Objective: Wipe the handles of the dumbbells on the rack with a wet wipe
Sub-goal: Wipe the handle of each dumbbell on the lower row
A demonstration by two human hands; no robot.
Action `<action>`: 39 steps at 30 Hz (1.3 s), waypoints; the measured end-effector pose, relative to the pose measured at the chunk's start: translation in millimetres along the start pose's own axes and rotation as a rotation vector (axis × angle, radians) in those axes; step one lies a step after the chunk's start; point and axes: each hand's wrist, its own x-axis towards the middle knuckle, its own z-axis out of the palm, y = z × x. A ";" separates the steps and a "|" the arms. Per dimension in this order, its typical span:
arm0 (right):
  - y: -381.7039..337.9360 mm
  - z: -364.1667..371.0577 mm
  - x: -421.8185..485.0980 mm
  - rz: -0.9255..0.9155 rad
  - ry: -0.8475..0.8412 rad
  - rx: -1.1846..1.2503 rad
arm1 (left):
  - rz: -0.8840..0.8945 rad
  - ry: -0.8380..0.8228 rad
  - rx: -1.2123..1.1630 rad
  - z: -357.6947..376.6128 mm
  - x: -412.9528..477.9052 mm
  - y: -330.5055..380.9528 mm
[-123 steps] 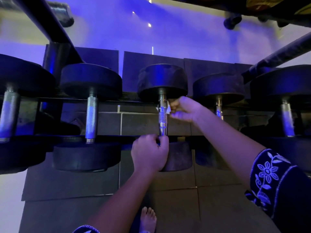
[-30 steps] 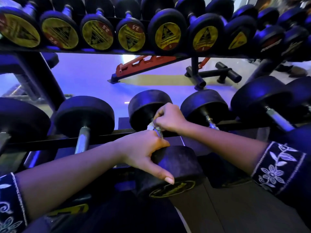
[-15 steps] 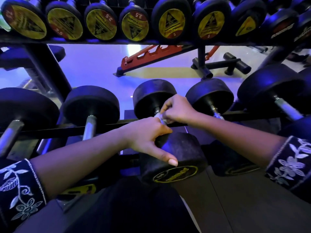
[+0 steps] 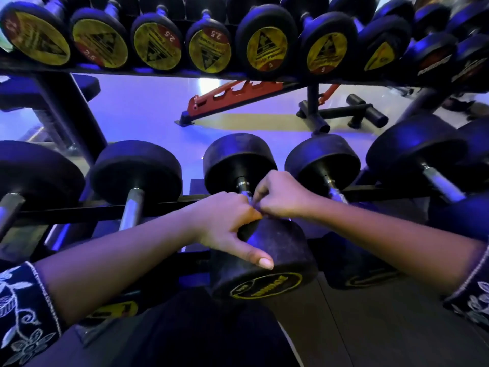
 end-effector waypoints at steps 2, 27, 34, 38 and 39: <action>0.7 1.8 -0.7 -0.007 0.018 0.008 | 0.009 -0.012 -0.018 -0.8 3.2 -0.4; -2.5 0.4 21.9 -0.082 0.041 -0.105 | 0.014 -0.002 0.019 0.0 2.0 0.5; -4.1 2.3 33.7 -0.120 0.163 -0.084 | 0.000 -0.032 0.024 -0.2 0.0 0.5; 2.0 7.8 11.2 -0.124 0.084 -0.127 | 0.016 -0.032 0.041 -1.0 1.8 -0.4; 1.0 7.0 16.0 -0.111 0.097 -0.123 | 0.021 -0.031 0.033 -1.3 3.0 -0.8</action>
